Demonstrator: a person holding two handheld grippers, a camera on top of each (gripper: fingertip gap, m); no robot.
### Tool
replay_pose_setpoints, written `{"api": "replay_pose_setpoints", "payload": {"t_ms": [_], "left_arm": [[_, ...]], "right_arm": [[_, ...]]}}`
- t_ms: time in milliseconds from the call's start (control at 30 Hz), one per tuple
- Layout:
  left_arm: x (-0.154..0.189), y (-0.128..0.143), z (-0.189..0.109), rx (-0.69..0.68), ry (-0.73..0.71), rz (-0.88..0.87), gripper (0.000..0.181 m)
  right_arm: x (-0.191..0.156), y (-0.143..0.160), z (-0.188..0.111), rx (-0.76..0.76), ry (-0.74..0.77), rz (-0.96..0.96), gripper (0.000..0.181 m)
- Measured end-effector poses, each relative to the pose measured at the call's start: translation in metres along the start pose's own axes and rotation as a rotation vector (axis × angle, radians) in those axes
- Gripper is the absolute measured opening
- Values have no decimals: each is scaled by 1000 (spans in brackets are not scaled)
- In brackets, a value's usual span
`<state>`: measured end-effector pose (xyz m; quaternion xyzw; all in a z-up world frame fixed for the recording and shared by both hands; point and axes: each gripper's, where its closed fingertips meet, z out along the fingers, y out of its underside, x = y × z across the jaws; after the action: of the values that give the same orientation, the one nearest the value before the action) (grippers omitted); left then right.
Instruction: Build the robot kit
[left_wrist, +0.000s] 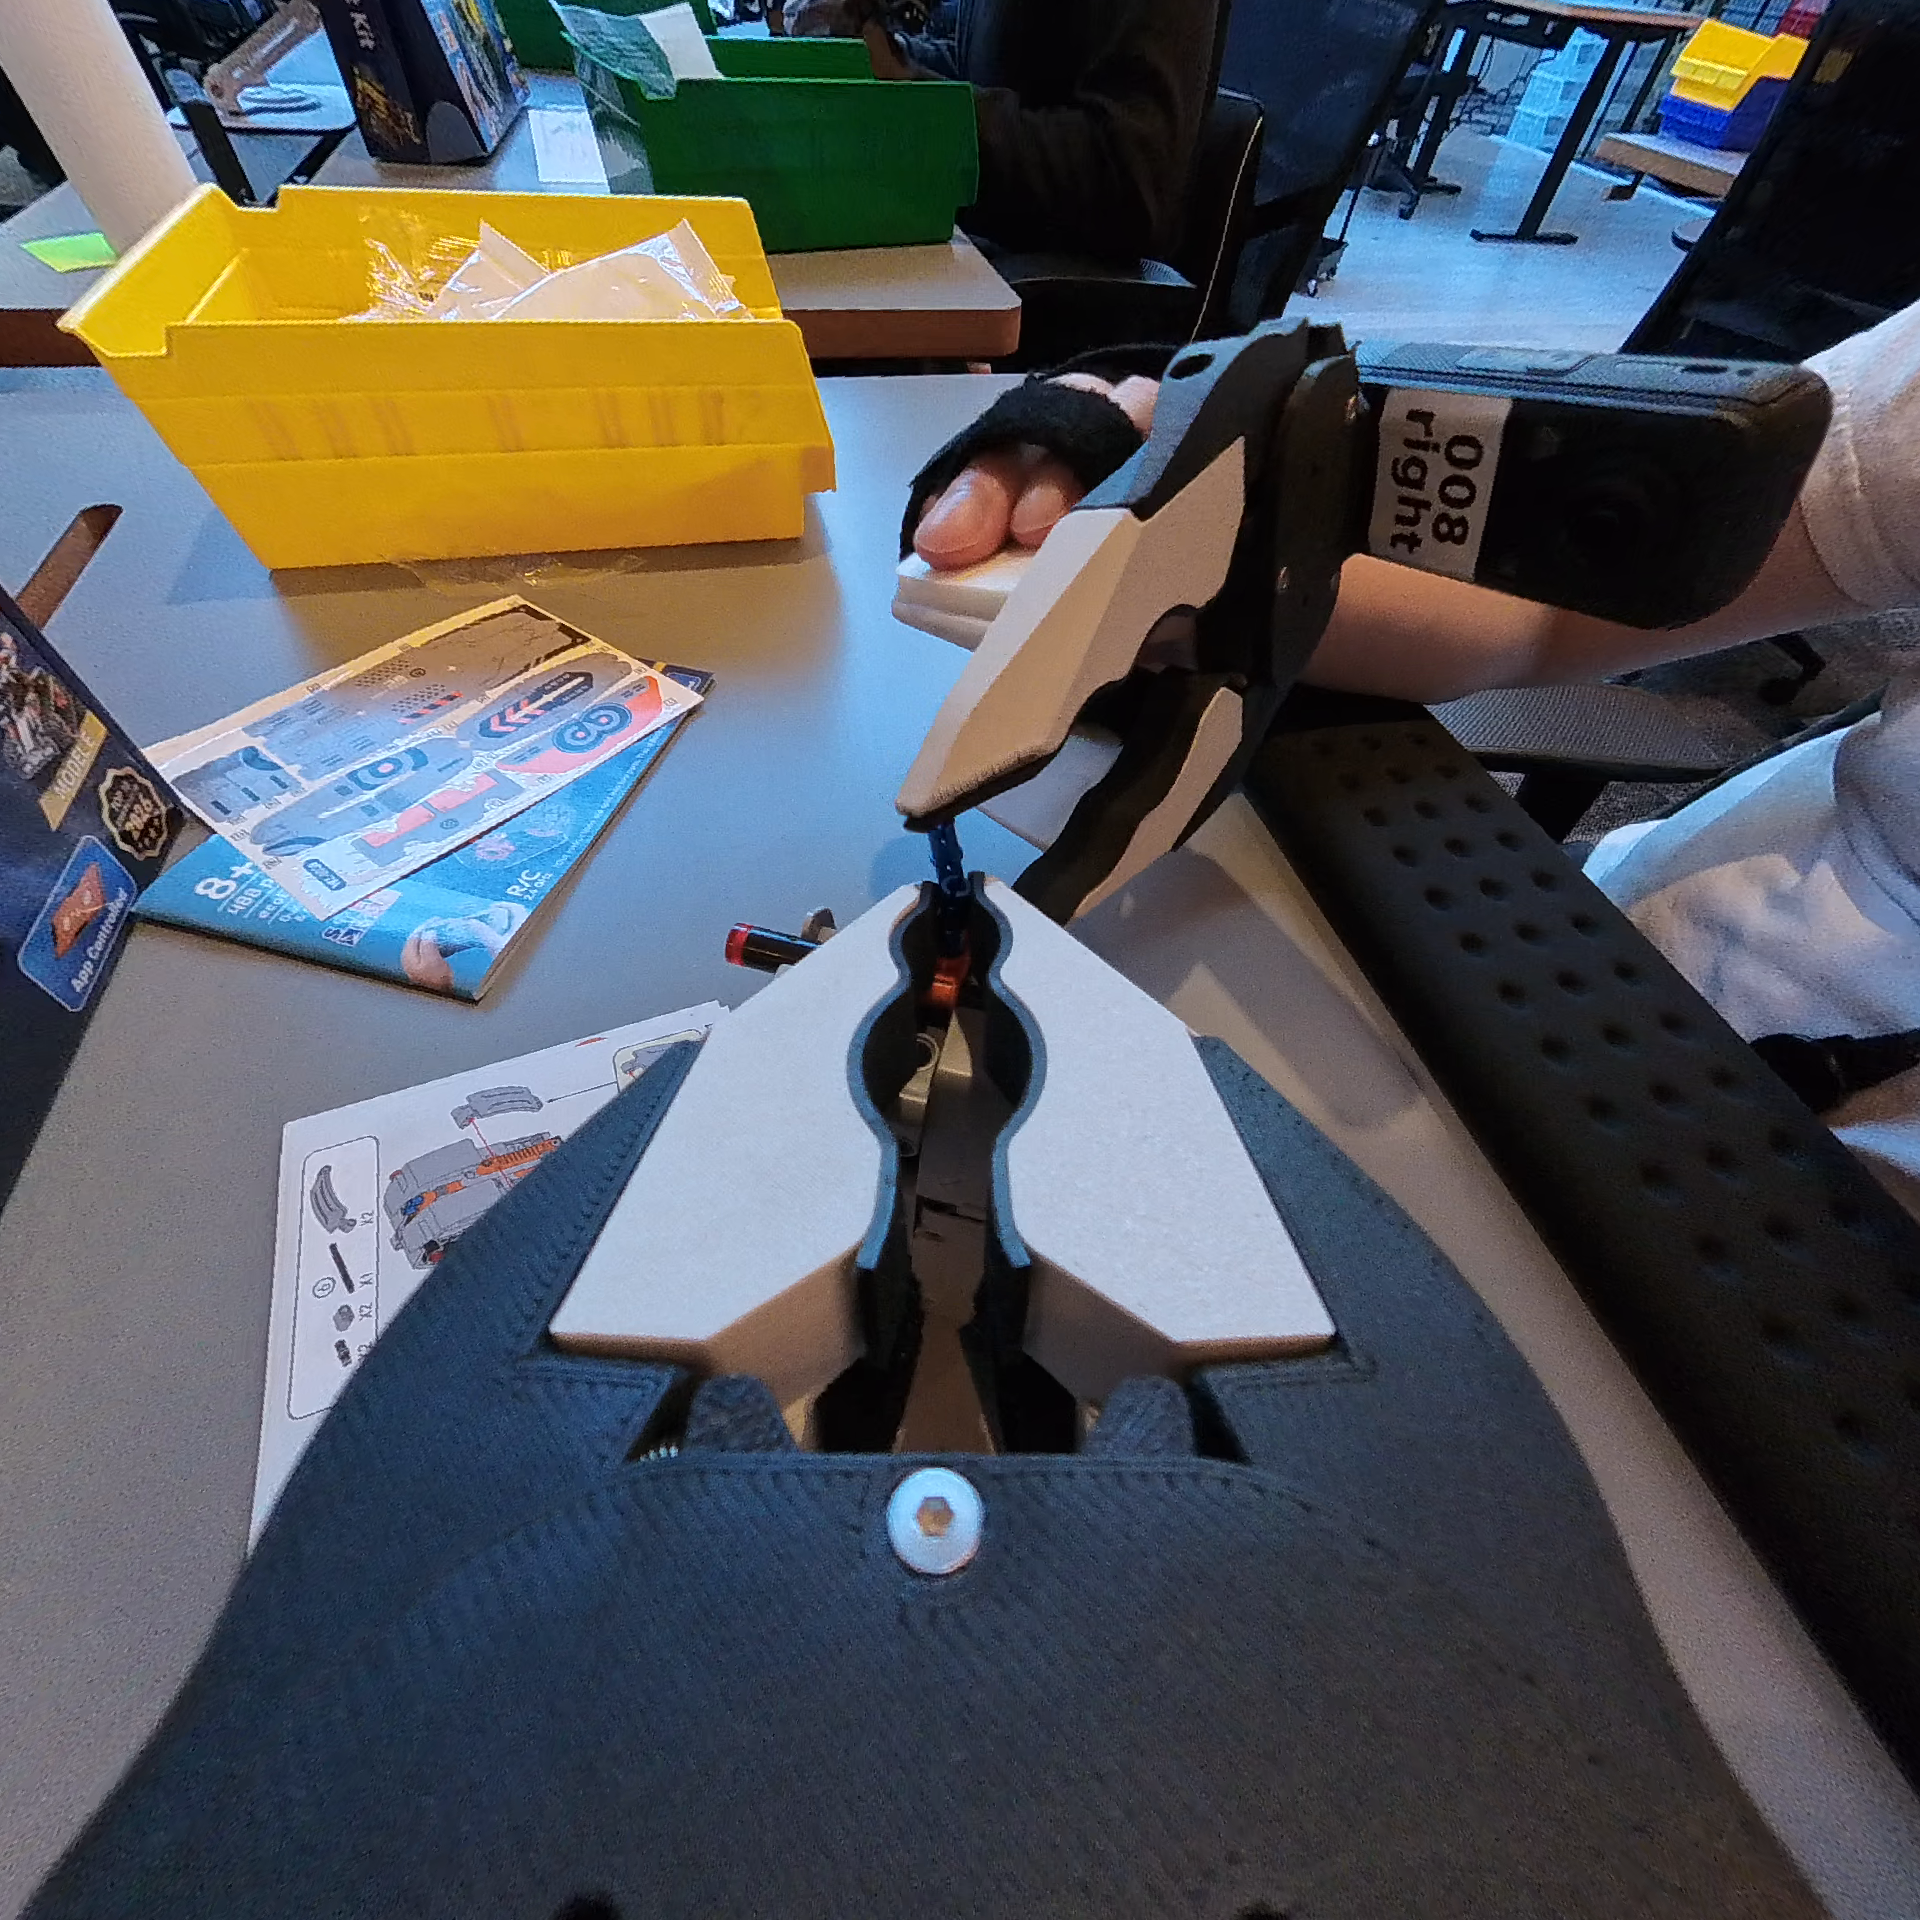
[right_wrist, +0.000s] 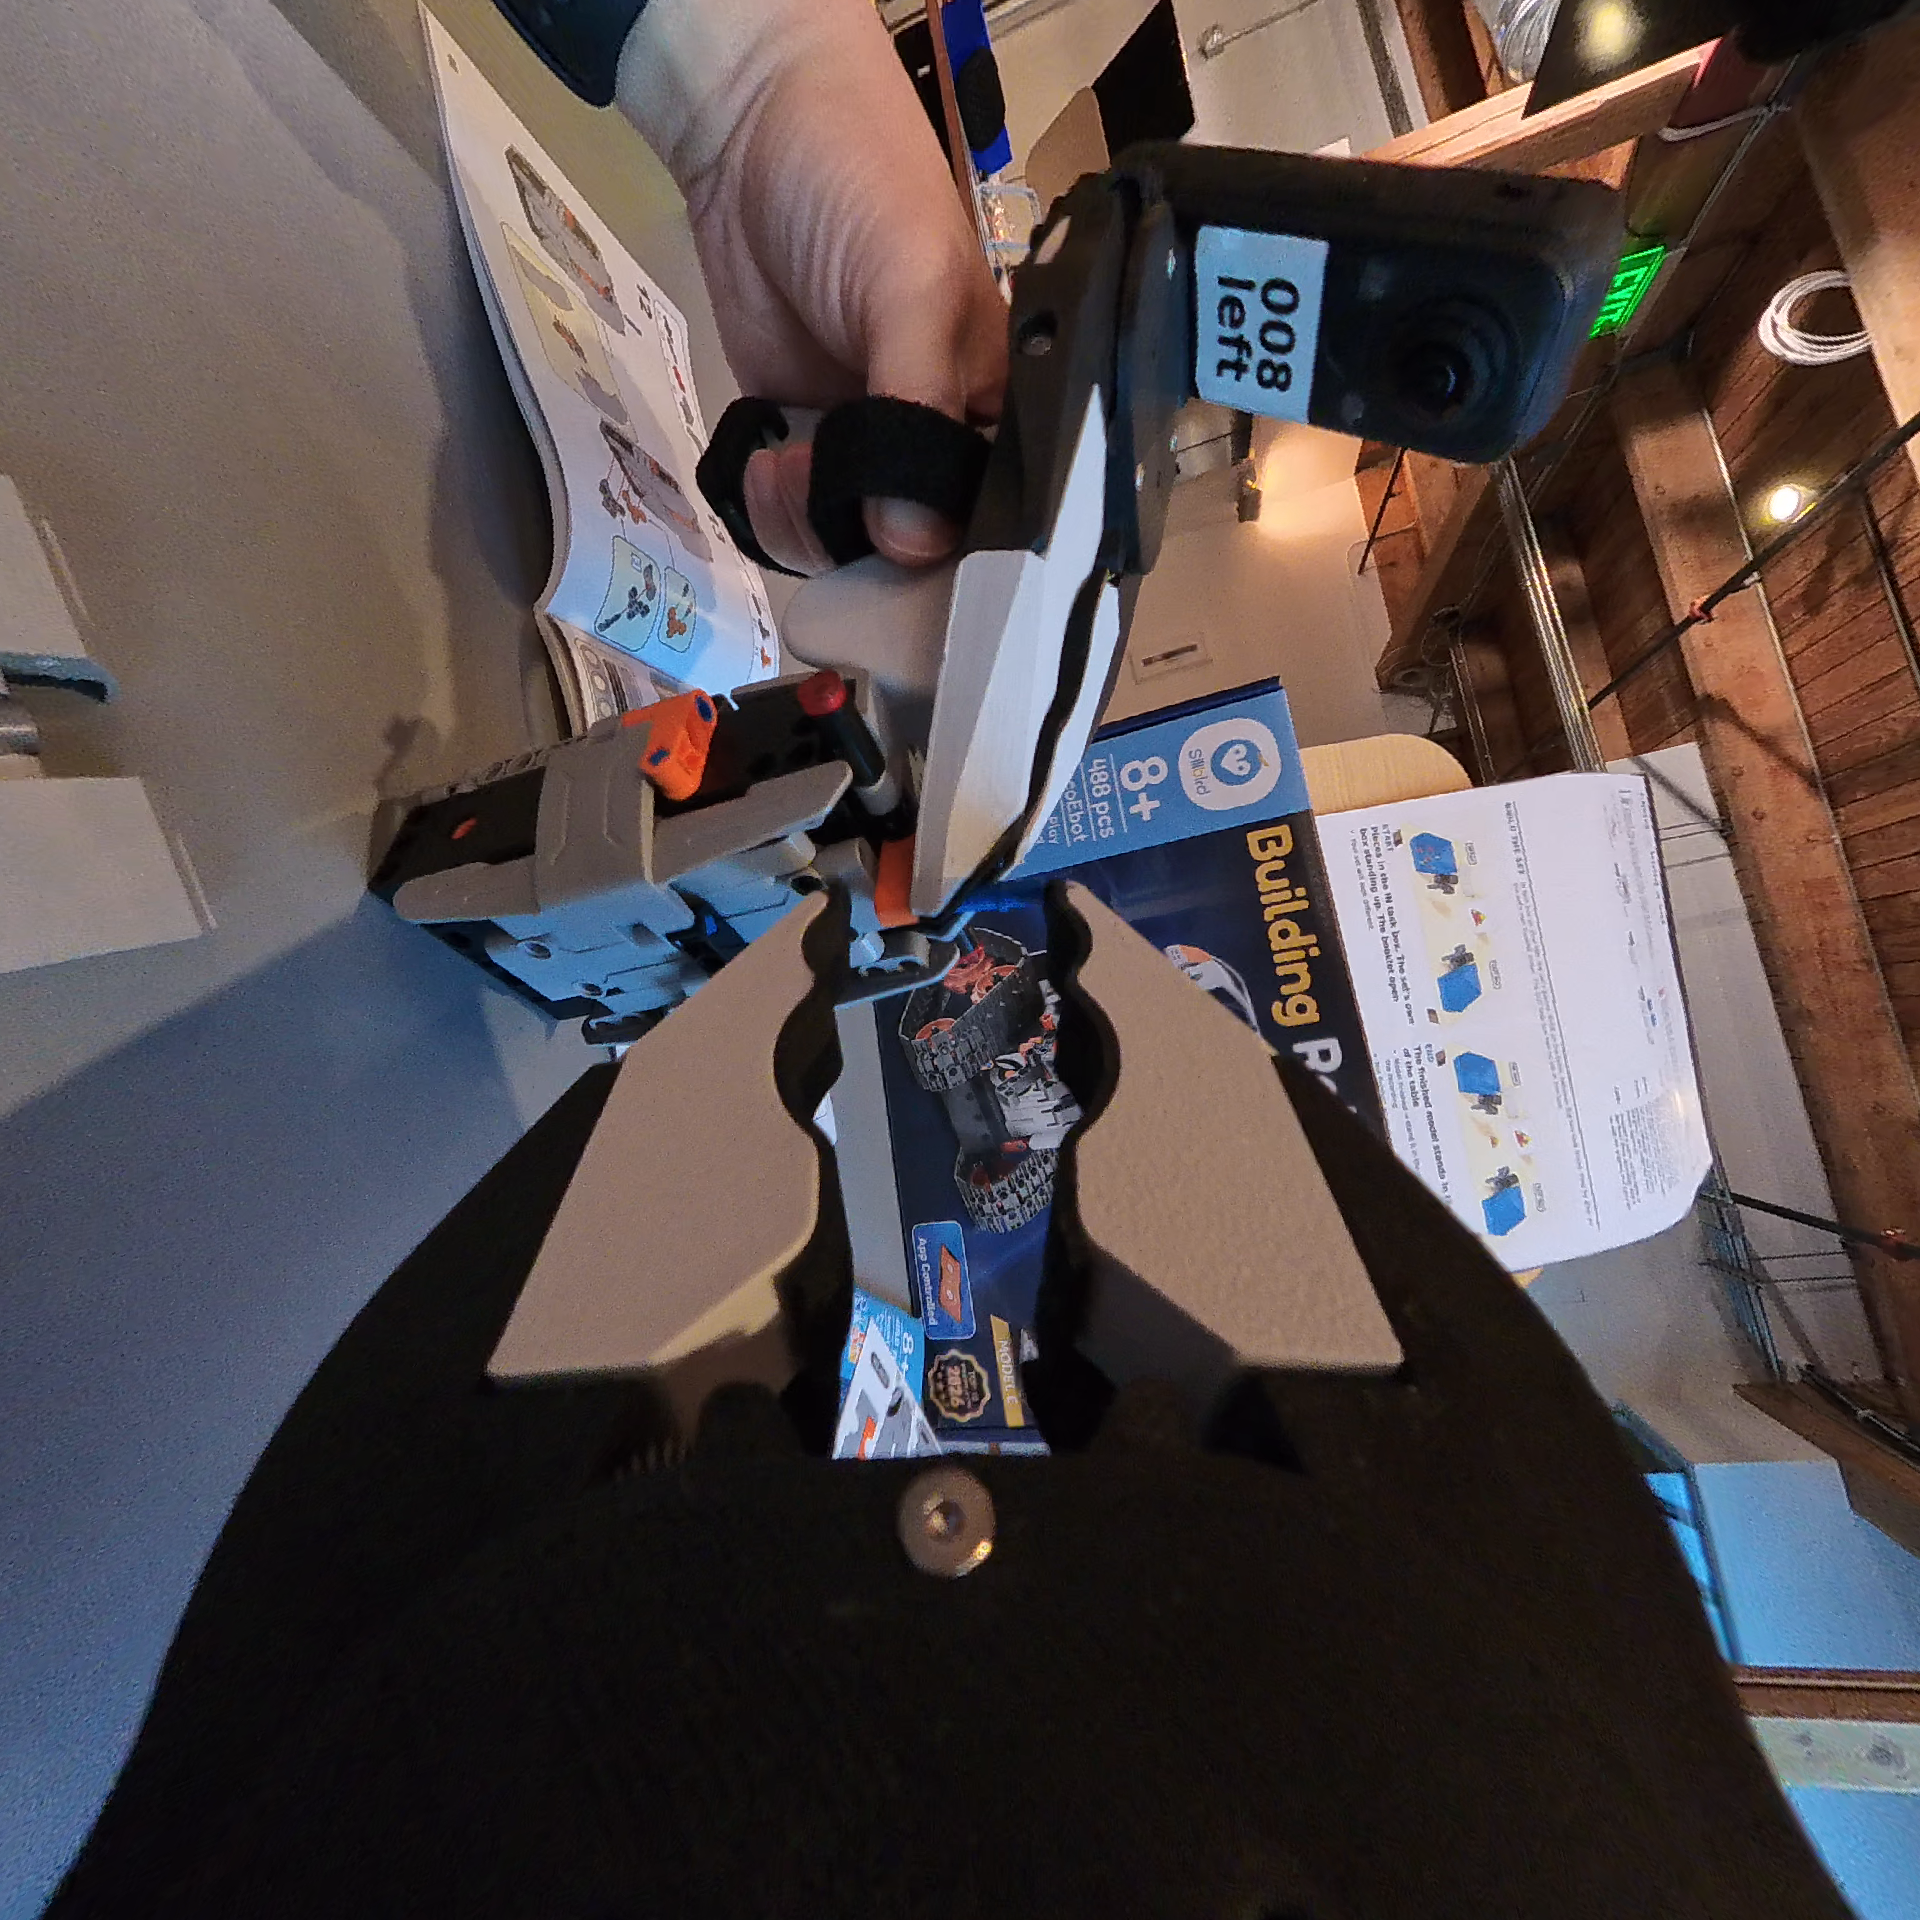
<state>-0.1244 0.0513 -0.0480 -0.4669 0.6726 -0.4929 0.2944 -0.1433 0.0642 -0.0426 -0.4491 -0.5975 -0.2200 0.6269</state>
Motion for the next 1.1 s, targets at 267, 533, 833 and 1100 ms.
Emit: {"api": "replay_pose_setpoints", "payload": {"t_ms": [267,533,833,1100], "left_arm": [[1,0,-1,7,6,5,3],[-1,0,-5,36,27,-48,12],[1,-11,-5,105,60,-65,4],[1,-10,-5,109,39,-11,3]], "right_arm": [[2,1,1,-24,18,-35,30],[2,0,1,-23,32,-66,30],[2,1,1,-25,37,-81,30],[2,0,2,-20,45,-79,29]]}}
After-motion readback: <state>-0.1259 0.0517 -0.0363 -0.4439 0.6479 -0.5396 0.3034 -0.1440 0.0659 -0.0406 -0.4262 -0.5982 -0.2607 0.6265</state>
